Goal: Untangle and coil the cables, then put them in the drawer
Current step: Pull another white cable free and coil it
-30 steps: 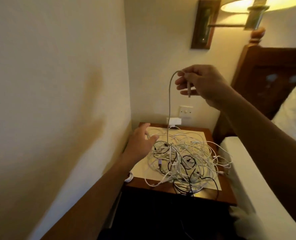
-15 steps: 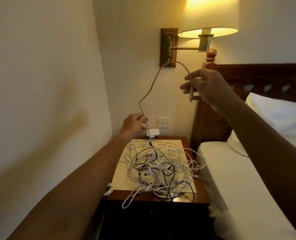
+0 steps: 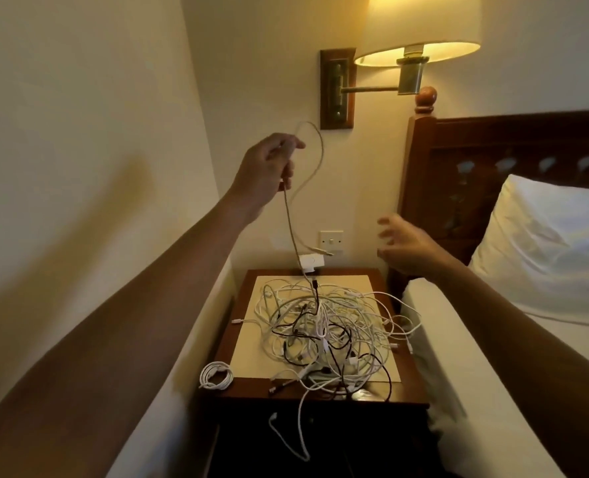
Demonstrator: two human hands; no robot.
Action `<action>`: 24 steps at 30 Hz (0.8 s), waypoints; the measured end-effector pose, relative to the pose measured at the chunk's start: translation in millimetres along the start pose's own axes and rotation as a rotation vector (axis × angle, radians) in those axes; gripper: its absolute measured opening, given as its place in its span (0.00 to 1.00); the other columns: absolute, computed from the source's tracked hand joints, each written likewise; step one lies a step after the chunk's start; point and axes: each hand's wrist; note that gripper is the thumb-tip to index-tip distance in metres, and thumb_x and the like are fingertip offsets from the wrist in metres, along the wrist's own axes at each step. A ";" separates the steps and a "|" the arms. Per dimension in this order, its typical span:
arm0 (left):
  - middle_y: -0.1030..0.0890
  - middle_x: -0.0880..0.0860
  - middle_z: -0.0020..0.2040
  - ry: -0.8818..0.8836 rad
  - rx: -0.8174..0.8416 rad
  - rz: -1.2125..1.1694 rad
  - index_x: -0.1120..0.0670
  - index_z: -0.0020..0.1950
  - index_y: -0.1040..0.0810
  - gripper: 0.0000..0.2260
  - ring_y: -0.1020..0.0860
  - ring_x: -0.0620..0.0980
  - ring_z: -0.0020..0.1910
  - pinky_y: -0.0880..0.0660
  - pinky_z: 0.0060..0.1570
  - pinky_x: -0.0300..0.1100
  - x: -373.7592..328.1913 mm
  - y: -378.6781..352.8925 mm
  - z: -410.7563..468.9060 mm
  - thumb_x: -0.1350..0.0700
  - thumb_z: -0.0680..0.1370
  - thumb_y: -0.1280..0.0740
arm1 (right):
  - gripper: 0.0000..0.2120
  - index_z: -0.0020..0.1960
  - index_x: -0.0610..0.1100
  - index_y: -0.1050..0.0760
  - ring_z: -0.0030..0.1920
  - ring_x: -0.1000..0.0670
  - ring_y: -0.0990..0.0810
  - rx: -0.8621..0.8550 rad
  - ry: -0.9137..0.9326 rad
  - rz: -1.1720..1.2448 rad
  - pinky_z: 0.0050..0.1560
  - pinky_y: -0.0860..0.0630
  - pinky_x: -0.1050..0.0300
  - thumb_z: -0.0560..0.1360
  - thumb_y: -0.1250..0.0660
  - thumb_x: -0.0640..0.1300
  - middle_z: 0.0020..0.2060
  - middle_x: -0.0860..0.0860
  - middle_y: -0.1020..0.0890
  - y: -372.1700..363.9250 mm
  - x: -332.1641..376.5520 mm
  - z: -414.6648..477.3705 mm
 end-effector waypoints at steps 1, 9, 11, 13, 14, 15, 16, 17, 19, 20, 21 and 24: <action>0.25 0.49 0.38 -0.023 0.059 0.055 0.51 0.59 0.18 0.11 0.26 0.48 0.38 0.23 0.42 0.44 -1.9 -5.0 -3.6 0.50 0.86 0.39 | 0.35 0.80 0.46 0.40 0.68 0.46 0.26 -0.036 0.095 0.113 0.61 0.21 0.50 0.77 0.30 0.34 0.71 0.45 0.27 0.8 15.5 -0.9; 0.21 0.50 0.40 0.021 0.135 0.104 0.52 0.58 0.17 0.09 0.23 0.50 0.39 0.20 0.45 0.46 -1.5 -20.2 -25.6 0.51 0.84 0.35 | 0.26 0.75 0.43 0.32 0.57 0.48 0.19 0.224 0.175 0.056 0.52 0.20 0.55 0.80 0.30 0.49 0.62 0.47 0.20 -36.2 72.9 -5.7; 0.18 0.54 0.42 0.089 0.076 0.027 0.56 0.59 0.18 0.10 0.20 0.53 0.38 0.19 0.43 0.46 -9.8 -19.8 -24.3 0.53 0.84 0.34 | 0.25 0.75 0.46 0.32 0.58 0.48 0.19 0.339 0.186 0.033 0.53 0.20 0.53 0.81 0.31 0.50 0.63 0.47 0.21 -70.2 58.3 -13.2; 0.16 0.58 0.43 0.136 0.029 0.019 0.60 0.58 0.19 0.10 0.19 0.55 0.37 0.17 0.42 0.47 -14.5 -18.7 -21.8 0.55 0.84 0.34 | 0.20 0.72 0.47 0.29 0.58 0.49 0.20 0.390 0.223 -0.001 0.51 0.21 0.55 0.82 0.32 0.49 0.62 0.49 0.21 -101.9 44.5 -21.5; 0.15 0.59 0.43 0.158 0.004 0.029 0.61 0.57 0.19 0.10 0.18 0.55 0.36 0.17 0.41 0.47 -13.5 -16.7 -21.8 0.55 0.84 0.34 | 0.14 0.68 0.46 0.25 0.56 0.49 0.20 0.381 0.234 -0.022 0.51 0.22 0.56 0.83 0.34 0.47 0.59 0.50 0.19 -113.3 38.1 -23.4; 0.15 0.59 0.43 0.186 -0.028 0.041 0.61 0.57 0.18 0.10 0.18 0.54 0.35 0.17 0.41 0.48 -9.5 -13.2 -22.3 0.55 0.84 0.34 | 0.09 0.62 0.45 0.22 0.54 0.49 0.19 0.346 0.237 -0.038 0.51 0.21 0.56 0.84 0.36 0.46 0.55 0.51 0.18 -119.6 33.3 -23.5; 0.15 0.58 0.42 0.218 -0.062 0.065 0.60 0.56 0.18 0.10 0.17 0.54 0.35 0.16 0.40 0.47 -2.4 -8.0 -23.6 0.55 0.83 0.34 | 0.08 0.57 0.45 0.21 0.52 0.48 0.19 0.294 0.238 -0.032 0.50 0.21 0.56 0.85 0.37 0.44 0.51 0.51 0.18 -119.6 31.7 -21.7; 0.14 0.57 0.41 0.247 -0.091 0.109 0.59 0.56 0.18 0.10 0.17 0.53 0.34 0.16 0.39 0.46 7.8 -1.3 -25.4 0.54 0.83 0.33 | 0.08 0.54 0.44 0.20 0.50 0.48 0.18 0.233 0.245 -0.011 0.50 0.19 0.55 0.85 0.38 0.43 0.48 0.52 0.18 -114.8 32.5 -18.4; 0.14 0.55 0.40 0.301 -0.119 0.216 0.60 0.55 0.17 0.10 0.16 0.52 0.34 0.17 0.36 0.45 33.9 13.3 -31.5 0.54 0.83 0.33 | 0.09 0.54 0.43 0.20 0.46 0.49 0.17 0.090 0.297 0.042 0.50 0.17 0.47 0.85 0.39 0.41 0.45 0.51 0.17 -96.5 41.2 -8.1; 0.14 0.55 0.39 0.335 -0.123 0.249 0.60 0.55 0.18 0.10 0.15 0.52 0.34 0.18 0.36 0.45 47.1 20.3 -35.5 0.54 0.82 0.32 | 0.08 0.56 0.42 0.19 0.44 0.50 0.17 0.008 0.343 0.054 0.49 0.16 0.47 0.85 0.38 0.40 0.44 0.51 0.17 -83.4 48.7 -3.3; 0.14 0.55 0.39 0.380 -0.123 0.257 0.61 0.55 0.18 0.10 0.15 0.53 0.34 0.19 0.36 0.45 58.6 26.1 -39.8 0.54 0.82 0.32 | 0.09 0.57 0.41 0.19 0.42 0.51 0.17 -0.070 0.391 0.054 0.46 0.16 0.50 0.84 0.37 0.39 0.44 0.50 0.16 -68.3 58.6 0.2; 0.14 0.57 0.43 0.553 -0.066 0.216 0.59 0.56 0.20 0.17 0.15 0.55 0.37 0.16 0.42 0.50 77.4 33.0 -54.6 0.45 0.83 0.35 | 0.10 0.61 0.39 0.19 0.40 0.56 0.17 -0.211 0.498 0.054 0.41 0.18 0.62 0.84 0.36 0.38 0.46 0.47 0.15 -25.2 87.3 7.9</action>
Point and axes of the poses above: each hand's wrist, its own z-axis towards the middle knuckle, its own y-axis out of the back of the hand, x = y × z
